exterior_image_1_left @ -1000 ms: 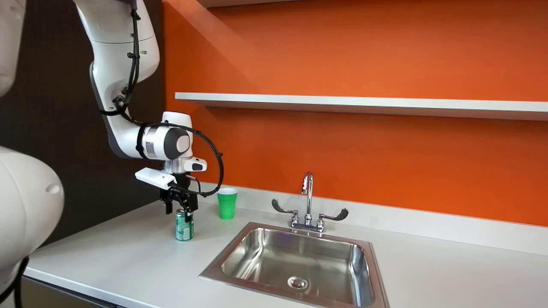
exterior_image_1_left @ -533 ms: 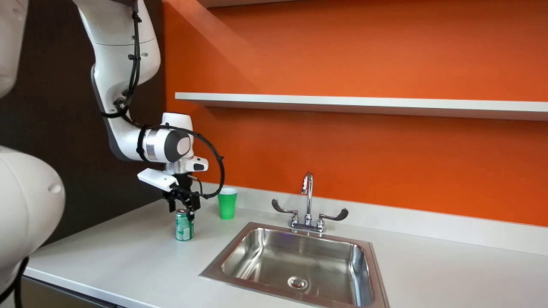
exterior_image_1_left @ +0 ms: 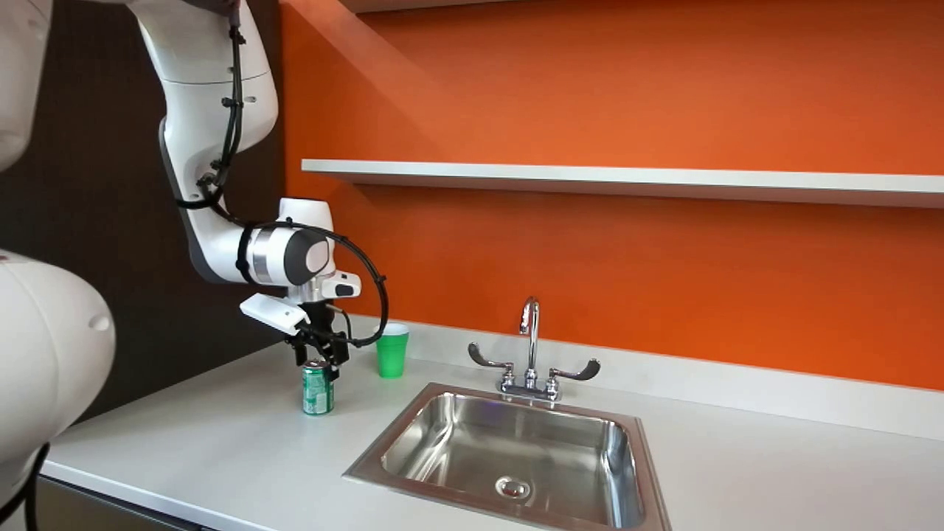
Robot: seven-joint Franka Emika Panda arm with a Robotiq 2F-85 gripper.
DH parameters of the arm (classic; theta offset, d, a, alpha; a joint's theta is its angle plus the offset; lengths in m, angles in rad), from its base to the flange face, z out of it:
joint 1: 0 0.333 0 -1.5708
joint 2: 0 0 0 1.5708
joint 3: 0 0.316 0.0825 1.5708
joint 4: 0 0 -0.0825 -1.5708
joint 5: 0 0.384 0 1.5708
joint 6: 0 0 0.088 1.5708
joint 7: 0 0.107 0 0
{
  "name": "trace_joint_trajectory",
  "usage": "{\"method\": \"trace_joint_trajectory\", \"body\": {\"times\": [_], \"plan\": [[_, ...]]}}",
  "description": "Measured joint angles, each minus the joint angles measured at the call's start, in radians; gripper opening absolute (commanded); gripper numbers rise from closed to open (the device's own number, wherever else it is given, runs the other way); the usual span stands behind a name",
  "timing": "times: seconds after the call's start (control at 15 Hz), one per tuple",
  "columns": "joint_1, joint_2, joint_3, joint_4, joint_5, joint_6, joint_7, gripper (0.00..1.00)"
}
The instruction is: Put the can on the shelf
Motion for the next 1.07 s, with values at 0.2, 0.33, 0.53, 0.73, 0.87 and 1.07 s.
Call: {"method": "trace_joint_trajectory", "body": {"times": [0.2, 0.33, 0.53, 0.73, 0.87, 1.07], "plan": [[0.007, 0.001, -0.007, -0.001, 0.000, 0.008, 0.001, 1.00], [0.012, 0.001, -0.013, -0.001, 0.000, 0.009, 0.001, 1.00], [0.016, 0.002, -0.016, -0.001, 0.000, 0.009, 0.003, 0.71], [0.017, 0.004, -0.017, -0.001, 0.000, 0.009, 0.004, 0.51], [0.018, 0.006, -0.017, -0.001, 0.000, 0.009, 0.004, 0.39], [0.018, 0.006, -0.018, 0.000, 0.000, 0.010, 0.004, 0.39]]}}
